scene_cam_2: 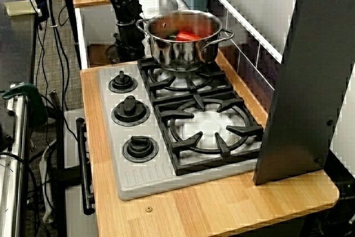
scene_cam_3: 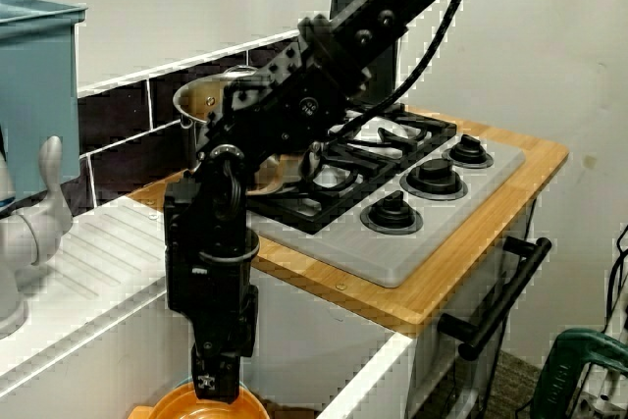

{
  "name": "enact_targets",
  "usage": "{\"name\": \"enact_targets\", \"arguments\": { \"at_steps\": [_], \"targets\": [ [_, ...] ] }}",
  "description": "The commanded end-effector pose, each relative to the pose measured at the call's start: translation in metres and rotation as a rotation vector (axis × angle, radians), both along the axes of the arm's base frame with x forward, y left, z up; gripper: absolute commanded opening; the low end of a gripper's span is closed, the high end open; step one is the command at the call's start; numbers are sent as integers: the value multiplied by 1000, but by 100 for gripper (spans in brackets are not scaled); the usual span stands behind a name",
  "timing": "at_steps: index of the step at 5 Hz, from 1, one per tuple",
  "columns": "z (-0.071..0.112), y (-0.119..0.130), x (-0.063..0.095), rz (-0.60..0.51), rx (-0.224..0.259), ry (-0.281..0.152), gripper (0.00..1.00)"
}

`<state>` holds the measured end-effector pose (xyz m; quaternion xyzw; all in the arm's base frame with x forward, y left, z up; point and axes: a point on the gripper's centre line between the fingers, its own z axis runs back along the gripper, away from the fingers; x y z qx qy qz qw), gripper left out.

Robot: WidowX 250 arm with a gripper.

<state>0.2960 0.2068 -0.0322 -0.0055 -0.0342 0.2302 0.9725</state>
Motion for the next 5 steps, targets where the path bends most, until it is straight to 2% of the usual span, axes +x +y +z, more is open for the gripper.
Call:
{"name": "enact_targets", "arguments": {
  "at_steps": [1,2,5],
  "targets": [
    [9,6,0,-7,41,-34,100],
    [6,6,-2,-10,49,-37,100],
    [-12,13,-6,2,76,-10,100]
  ]
}}
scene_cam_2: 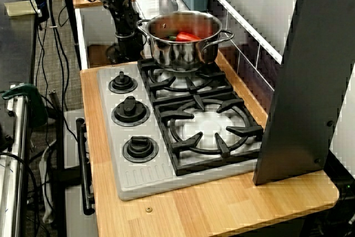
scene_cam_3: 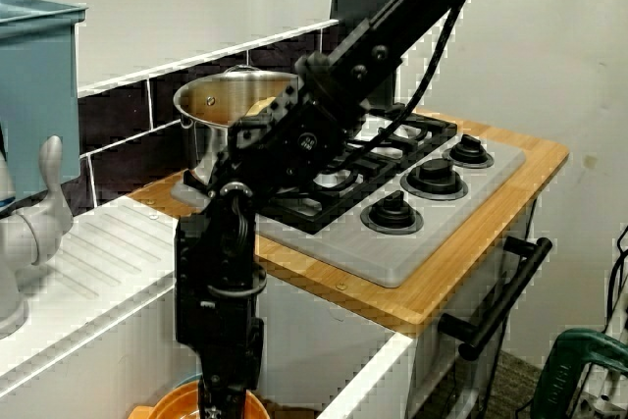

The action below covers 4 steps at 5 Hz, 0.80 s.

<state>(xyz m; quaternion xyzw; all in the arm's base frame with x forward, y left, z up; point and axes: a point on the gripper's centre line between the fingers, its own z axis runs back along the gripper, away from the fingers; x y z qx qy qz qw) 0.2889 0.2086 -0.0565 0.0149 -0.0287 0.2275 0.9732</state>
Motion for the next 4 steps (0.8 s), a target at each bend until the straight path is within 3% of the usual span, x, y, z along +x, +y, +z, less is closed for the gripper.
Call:
{"name": "enact_targets", "arguments": {
  "at_steps": [1,4],
  "targets": [
    [13,14,2,16,33,-32,0],
    [25,15,3,45,23,-43,0]
  ]
}}
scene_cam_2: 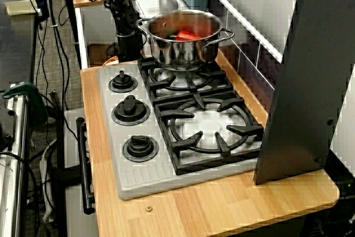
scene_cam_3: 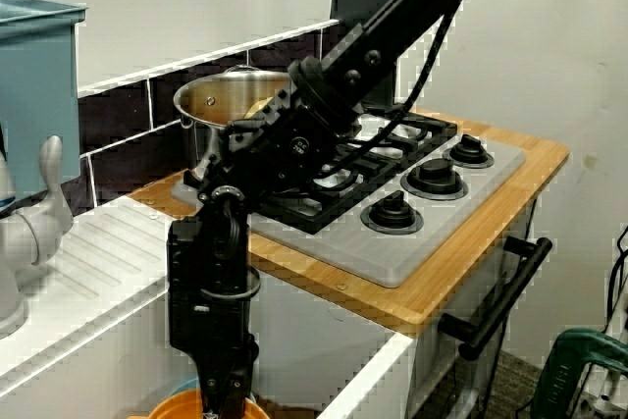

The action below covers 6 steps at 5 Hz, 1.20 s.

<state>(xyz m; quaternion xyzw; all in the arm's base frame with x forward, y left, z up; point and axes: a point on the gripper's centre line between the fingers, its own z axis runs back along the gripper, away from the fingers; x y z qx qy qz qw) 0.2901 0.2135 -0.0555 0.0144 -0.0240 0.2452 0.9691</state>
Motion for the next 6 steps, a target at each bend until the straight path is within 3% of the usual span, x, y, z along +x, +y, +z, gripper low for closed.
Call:
{"name": "enact_targets", "arguments": {
  "at_steps": [1,3,6],
  "targets": [
    [36,9,1,19,22,-63,0],
    [59,1,-2,8,4,-46,0],
    [91,-8,-7,33,-42,-83,0]
  ]
}}
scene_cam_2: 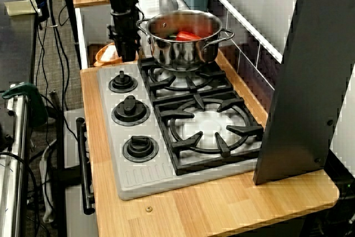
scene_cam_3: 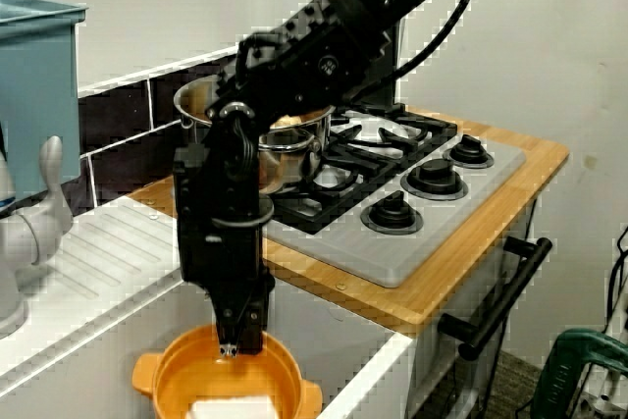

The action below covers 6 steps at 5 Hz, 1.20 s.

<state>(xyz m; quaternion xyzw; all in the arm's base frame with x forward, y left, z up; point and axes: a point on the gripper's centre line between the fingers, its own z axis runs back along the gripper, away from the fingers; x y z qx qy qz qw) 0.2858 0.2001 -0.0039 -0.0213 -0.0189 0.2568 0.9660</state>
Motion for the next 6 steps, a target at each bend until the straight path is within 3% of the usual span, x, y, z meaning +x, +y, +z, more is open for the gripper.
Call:
{"name": "enact_targets", "arguments": {
  "at_steps": [1,6],
  "targets": [
    [53,2,-4,29,11,-82,0],
    [114,-15,2,32,-68,-84,0]
  ]
}}
